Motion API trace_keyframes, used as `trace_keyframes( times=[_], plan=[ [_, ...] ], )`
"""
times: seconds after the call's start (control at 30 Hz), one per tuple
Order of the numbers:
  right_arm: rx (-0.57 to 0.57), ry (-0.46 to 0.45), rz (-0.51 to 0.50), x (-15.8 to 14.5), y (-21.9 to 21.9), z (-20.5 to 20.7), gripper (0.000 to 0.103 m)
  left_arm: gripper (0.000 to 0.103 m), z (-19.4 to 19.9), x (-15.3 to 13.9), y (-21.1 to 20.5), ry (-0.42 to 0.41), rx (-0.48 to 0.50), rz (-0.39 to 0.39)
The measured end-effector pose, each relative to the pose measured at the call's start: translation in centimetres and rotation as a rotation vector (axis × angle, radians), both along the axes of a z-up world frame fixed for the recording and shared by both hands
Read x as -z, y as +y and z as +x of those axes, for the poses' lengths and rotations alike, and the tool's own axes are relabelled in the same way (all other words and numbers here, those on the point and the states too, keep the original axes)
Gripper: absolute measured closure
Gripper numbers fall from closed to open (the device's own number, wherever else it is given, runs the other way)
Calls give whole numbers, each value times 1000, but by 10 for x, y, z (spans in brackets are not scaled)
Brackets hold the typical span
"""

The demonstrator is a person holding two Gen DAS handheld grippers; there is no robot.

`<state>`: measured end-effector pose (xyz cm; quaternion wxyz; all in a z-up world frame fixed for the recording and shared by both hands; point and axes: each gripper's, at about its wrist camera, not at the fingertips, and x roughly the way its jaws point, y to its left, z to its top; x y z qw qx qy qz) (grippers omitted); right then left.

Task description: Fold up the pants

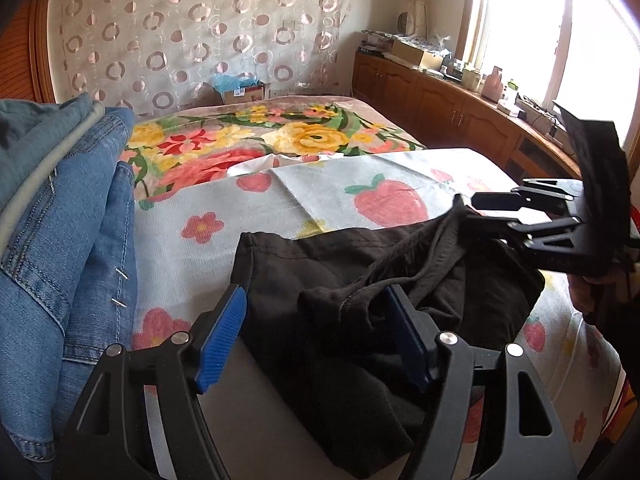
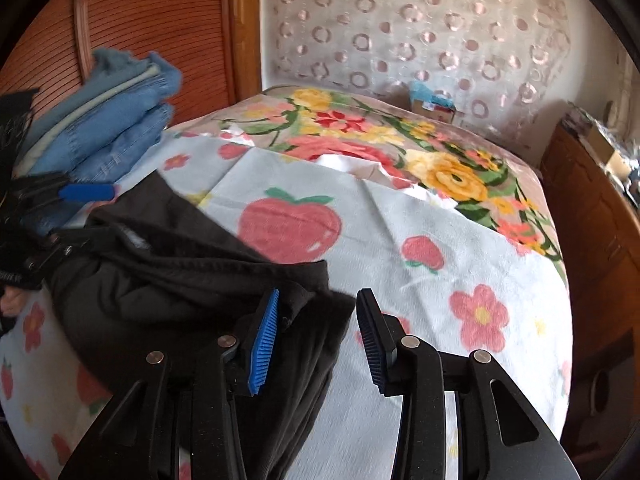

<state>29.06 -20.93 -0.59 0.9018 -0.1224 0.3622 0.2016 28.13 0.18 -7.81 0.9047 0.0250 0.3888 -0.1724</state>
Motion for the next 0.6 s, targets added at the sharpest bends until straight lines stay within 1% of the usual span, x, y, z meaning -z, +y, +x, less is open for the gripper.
trace_keyframes(
  times=[0.13, 0.2, 0.3, 0.43, 0.6],
  plan=[
    [32, -29, 49, -5, -4, 0, 62, 31, -5, -6, 2, -36, 1, -36],
    [55, -44, 92, -9, -10, -8, 62, 31, -6, -10, 3, -49, 9, -59],
    [59, -43, 129, -13, -18, -17, 62, 31, -8, -11, 0, -57, 16, -53],
    [32, -12, 105, -10, -20, -26, 62, 31, -5, -6, -5, -41, 26, -22],
    [-38, 16, 52, -4, -11, -30, 62, 31, -3, 1, -5, -14, 5, 15]
  ],
)
